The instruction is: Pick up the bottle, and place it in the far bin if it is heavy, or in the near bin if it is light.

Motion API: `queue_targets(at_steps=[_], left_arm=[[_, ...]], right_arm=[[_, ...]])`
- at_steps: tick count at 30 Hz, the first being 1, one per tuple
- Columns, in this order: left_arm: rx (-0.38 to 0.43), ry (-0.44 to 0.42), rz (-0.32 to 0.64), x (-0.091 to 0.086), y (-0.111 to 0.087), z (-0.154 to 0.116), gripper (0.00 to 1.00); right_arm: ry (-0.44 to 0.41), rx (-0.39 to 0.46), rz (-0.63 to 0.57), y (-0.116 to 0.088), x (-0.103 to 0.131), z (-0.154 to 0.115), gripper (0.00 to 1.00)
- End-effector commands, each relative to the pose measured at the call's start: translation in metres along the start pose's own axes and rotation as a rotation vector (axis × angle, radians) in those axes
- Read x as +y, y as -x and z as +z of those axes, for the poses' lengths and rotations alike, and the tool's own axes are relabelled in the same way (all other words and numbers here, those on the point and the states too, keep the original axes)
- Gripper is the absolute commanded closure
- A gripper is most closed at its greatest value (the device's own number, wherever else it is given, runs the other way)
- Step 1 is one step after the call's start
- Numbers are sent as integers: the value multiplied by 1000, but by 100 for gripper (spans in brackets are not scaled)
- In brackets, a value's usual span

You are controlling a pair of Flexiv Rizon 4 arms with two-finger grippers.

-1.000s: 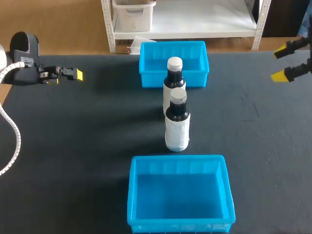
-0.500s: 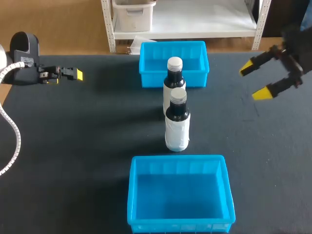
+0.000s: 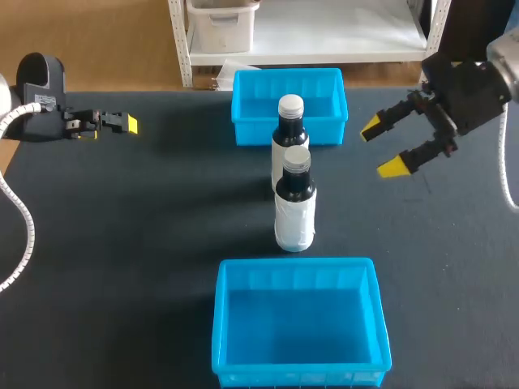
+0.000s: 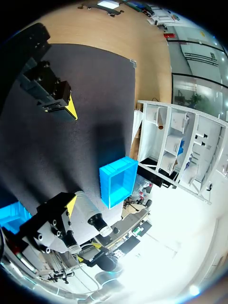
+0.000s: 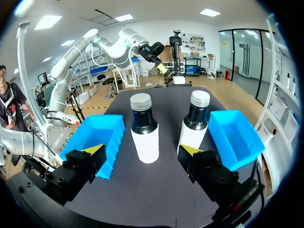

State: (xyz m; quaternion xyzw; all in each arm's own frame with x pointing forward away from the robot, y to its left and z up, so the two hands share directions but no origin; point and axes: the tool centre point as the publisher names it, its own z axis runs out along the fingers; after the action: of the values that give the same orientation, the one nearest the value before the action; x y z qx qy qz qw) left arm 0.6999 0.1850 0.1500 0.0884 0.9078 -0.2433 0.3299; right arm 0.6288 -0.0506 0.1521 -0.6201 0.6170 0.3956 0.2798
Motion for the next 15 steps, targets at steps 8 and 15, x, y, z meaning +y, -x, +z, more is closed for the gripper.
queue_targets(at_steps=[8, 15], left_arm=[[0, 0, 0, 0, 0, 0, 0], [0, 0, 0, 0, 0, 0, 0]], right_arm=[[-60, 40, 17, 7, 5, 43, 0], [-50, 45, 29, 16, 2, 65, 0]])
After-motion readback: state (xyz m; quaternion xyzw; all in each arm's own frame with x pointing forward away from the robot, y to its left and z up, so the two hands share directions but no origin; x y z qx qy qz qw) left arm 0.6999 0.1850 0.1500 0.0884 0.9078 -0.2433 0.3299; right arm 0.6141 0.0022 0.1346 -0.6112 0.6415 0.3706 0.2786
